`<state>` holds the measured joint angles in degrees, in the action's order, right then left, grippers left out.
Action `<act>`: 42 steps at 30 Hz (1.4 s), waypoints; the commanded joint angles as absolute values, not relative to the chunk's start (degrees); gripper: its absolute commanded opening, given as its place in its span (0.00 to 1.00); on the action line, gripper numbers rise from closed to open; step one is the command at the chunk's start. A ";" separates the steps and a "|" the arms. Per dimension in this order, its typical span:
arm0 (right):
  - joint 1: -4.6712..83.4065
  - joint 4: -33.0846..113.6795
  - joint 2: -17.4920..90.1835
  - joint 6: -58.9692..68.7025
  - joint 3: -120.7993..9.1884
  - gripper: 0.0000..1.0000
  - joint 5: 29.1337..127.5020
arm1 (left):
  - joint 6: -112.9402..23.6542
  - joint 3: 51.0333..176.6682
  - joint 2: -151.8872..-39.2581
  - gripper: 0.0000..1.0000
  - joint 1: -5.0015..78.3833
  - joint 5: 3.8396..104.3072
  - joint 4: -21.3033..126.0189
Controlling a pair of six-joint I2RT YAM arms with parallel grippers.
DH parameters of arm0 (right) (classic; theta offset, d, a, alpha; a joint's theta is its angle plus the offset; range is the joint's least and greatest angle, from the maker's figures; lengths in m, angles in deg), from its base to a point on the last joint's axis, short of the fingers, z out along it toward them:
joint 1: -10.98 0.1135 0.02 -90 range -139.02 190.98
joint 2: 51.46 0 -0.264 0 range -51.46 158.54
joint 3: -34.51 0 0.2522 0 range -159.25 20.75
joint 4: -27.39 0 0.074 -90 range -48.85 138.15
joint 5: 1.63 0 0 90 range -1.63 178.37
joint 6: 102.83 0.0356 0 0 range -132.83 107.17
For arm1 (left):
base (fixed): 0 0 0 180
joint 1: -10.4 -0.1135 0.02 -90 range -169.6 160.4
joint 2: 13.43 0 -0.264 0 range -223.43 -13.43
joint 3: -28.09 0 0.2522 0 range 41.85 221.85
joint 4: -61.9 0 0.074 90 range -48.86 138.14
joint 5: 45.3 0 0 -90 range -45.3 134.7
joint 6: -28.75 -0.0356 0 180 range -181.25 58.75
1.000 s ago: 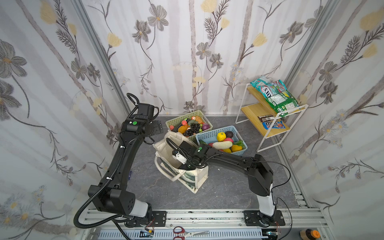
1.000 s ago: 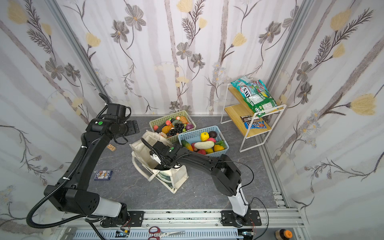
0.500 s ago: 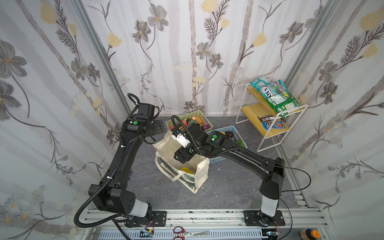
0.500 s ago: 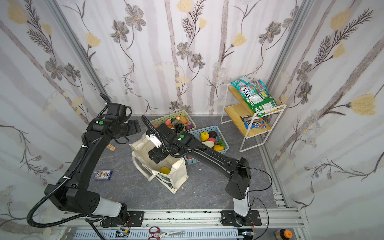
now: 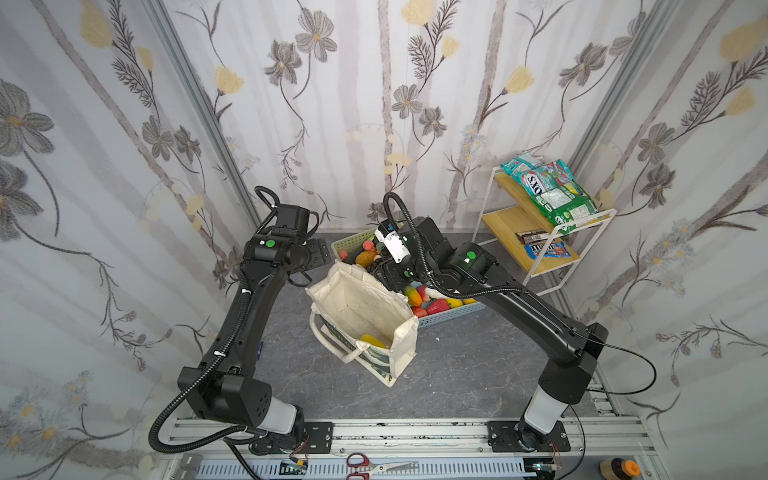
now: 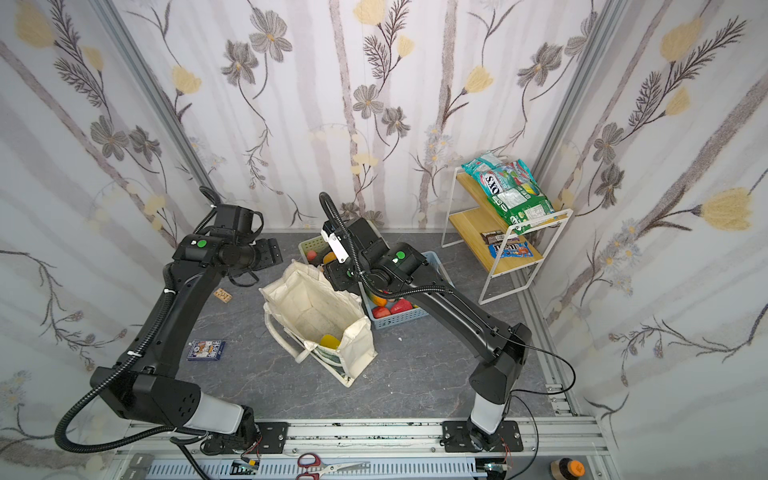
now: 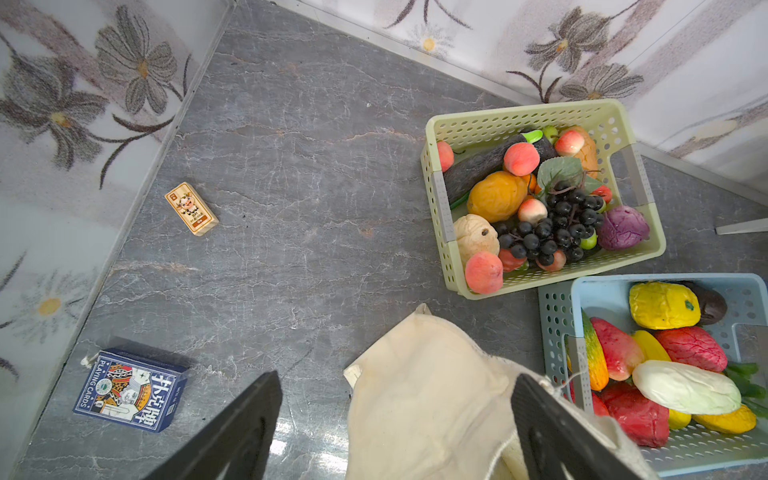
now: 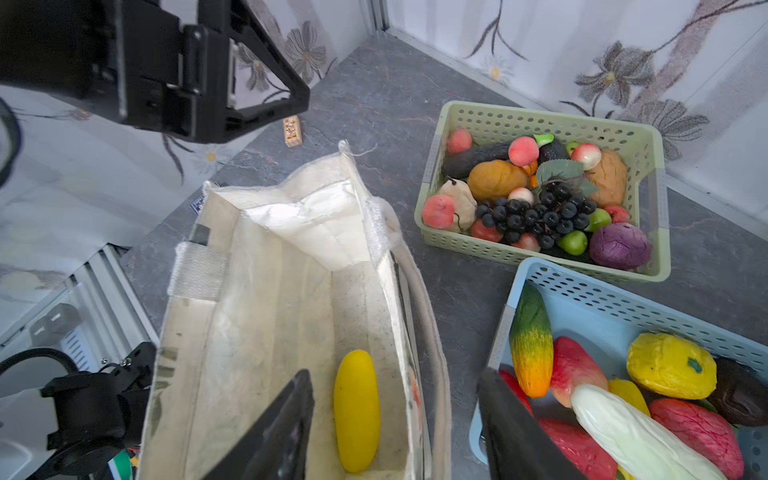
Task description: Place the food into the grocery bag and tie it
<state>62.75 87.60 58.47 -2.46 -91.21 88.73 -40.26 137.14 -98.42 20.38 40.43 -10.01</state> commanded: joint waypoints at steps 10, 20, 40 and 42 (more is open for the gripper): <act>62.67 84.40 62.74 -2.34 -86.39 0.54 89.01 | -40.77 138.53 -98.99 0.90 20.82 41.43 -11.93; 62.59 82.34 64.27 -0.38 -85.08 0.28 86.77 | -39.43 139.63 -98.07 0.90 21.15 40.69 -14.82; 61.79 73.28 64.34 15.49 -84.55 0.00 81.30 | -25.82 135.00 -89.54 0.79 25.96 42.14 -27.27; 61.69 72.30 64.45 16.43 -84.54 0.00 80.44 | -24.19 132.91 -87.79 0.75 27.50 42.51 -27.36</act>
